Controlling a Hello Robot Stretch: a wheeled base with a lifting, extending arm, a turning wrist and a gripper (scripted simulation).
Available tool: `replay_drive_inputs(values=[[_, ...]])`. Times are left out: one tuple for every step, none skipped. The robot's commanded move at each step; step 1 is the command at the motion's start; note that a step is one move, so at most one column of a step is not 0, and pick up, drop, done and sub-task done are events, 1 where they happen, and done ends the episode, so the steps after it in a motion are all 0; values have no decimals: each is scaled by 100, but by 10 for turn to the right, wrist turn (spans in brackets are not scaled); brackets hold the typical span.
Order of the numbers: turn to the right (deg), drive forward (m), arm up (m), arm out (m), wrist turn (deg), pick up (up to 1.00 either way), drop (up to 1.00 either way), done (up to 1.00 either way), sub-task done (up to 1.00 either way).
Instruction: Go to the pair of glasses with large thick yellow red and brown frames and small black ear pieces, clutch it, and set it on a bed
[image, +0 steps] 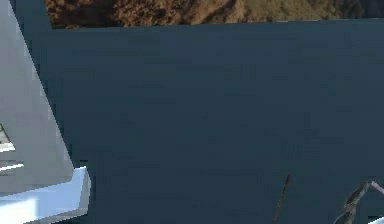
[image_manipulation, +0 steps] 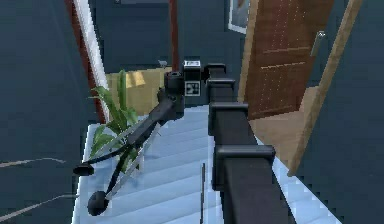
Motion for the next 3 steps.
replay_drive_inputs(values=[[0,0,0,0,390,0,0,0,0],[0,0,-50,0,0,0,0,0,0],[0,0,-4,0,0,0,0,0,0]])
